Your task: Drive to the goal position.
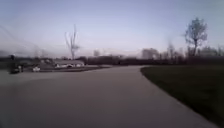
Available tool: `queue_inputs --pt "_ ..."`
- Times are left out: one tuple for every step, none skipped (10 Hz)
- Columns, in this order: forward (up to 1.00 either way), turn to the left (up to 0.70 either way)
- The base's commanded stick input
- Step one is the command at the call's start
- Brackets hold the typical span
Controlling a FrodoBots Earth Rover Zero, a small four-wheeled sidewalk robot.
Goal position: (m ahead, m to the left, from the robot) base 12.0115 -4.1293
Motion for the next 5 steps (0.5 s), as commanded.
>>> queue_inputs --pt "1.0 0.01" --pt "1.0 0.01" --pt "1.0 0.01" --pt "1.0 0.01" --pt "1.0 0.01"
